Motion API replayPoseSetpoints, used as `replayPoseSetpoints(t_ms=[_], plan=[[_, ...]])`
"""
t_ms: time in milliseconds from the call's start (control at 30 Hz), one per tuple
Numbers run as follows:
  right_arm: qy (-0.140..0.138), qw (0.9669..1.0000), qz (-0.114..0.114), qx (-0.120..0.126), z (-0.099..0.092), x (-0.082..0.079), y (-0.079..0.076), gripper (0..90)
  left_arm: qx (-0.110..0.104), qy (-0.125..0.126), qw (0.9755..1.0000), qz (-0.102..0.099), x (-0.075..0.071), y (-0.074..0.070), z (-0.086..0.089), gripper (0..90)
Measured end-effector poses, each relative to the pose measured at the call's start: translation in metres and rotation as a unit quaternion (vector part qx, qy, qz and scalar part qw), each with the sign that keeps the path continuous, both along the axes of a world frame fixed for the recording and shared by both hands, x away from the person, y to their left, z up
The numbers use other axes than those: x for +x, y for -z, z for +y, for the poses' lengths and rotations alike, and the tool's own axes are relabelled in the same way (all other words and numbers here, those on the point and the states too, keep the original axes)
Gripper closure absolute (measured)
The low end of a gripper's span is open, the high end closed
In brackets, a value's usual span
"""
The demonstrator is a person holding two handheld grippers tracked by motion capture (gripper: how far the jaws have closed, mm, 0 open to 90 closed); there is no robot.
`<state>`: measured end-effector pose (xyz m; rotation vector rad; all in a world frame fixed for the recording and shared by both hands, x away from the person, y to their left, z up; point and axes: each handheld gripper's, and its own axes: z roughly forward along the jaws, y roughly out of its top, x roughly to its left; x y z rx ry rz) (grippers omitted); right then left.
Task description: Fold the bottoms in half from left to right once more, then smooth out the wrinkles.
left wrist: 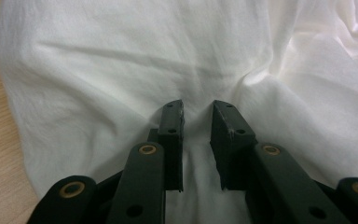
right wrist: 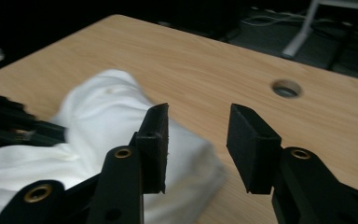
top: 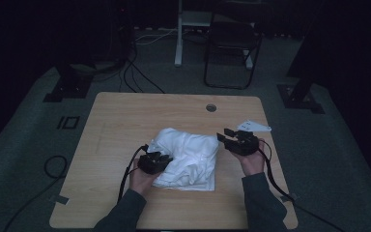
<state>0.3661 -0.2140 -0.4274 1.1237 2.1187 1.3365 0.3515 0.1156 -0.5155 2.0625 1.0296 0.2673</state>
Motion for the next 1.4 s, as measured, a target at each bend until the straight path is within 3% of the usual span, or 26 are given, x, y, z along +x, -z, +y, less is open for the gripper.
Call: replayPoseSetpoints(t_ms=[100,167,267,300,333,367,400,533,600,667,700,733,800,867,933,1067,1167,1333,1400], plan=[[-0.035,0.9994,0.003,-0.006,0.018,0.001,0.002,53.3,-0.002,-0.002,1.0000,-0.002,-0.001,0.001,0.000,74.4],[-0.045,0.9990,0.005,-0.008,0.023,0.002,0.005,52.2,-0.002,-0.003,1.0000,-0.007,-0.002,0.001,0.000,74.3],[-0.060,0.9974,0.027,-0.027,0.038,0.009,0.018,49.5,-0.003,-0.007,0.9998,-0.018,-0.004,0.002,0.001,74.2],[-0.062,0.9961,0.043,-0.046,0.044,0.014,0.026,61.0,-0.004,-0.008,0.9998,-0.019,-0.004,0.002,0.001,74.1],[-0.062,0.9961,0.043,-0.046,0.044,0.014,0.026,61.0,-0.002,-0.009,0.9997,-0.022,-0.006,0.002,0.001,74.1],[-0.061,0.9950,0.050,-0.061,0.045,0.016,0.031,74.8,-0.002,-0.011,0.9996,-0.026,-0.007,0.003,0.001,74.0],[-0.054,0.9952,0.055,-0.061,0.043,0.017,0.033,82.7,-0.001,-0.013,0.9995,-0.030,-0.008,0.003,0.001,74.0],[-0.031,0.9976,0.062,-0.012,0.019,0.017,0.027,88.2,0.008,-0.017,0.9987,-0.048,-0.015,0.003,-0.001,74.5],[-0.012,0.9982,0.058,-0.009,0.007,0.017,0.023,89.5,0.017,-0.016,0.9985,-0.049,-0.017,0.002,-0.001,75.2],[0.027,0.9985,0.047,-0.012,-0.010,0.017,0.019,89.4,0.017,-0.016,0.9985,-0.049,-0.018,0.002,0.001,76.2],[0.027,0.9982,0.054,0.004,-0.017,0.018,0.018,89.4,0.013,-0.016,0.9987,-0.047,-0.019,0.002,0.002,76.4],[0.032,0.9979,0.056,0.004,-0.021,0.017,0.019,89.3,0.013,-0.015,0.9987,-0.046,-0.019,0.002,0.002,76.4],[0.035,0.9976,0.058,-0.014,-0.022,0.015,0.022,86.1,0.014,-0.019,0.9986,-0.047,-0.021,0.001,0.002,76.3],[0.044,0.9971,0.058,-0.025,-0.021,0.012,0.024,72.2,0.016,-0.020,0.9981,-0.055,-0.023,-0.001,0.002,75.9],[0.043,0.9975,0.054,-0.017,-0.020,0.004,0.021,62.1,0.006,-0.026,0.9981,-0.056,-0.024,-0.003,0.005,73.6],[0.001,0.9992,0.038,-0.016,-0.010,-0.023,0.014,56.4,0.005,-0.026,0.9976,-0.065,-0.029,-0.010,0.007,71.7],[-0.036,0.9983,0.037,-0.025,0.005,-0.046,0.019,53.9,0.002,-0.027,0.9972,-0.069,-0.032,-0.014,0.008,70.5],[-0.103,0.9932,0.055,0.003,0.026,-0.073,0.039,48.5,0.000,-0.026,0.9974,-0.068,-0.033,-0.015,0.009,69.7],[-0.122,0.9908,0.060,-0.001,0.035,-0.078,0.045,46.4,0.000,-0.026,0.9974,-0.067,-0.033,-0.015,0.009,69.6]])
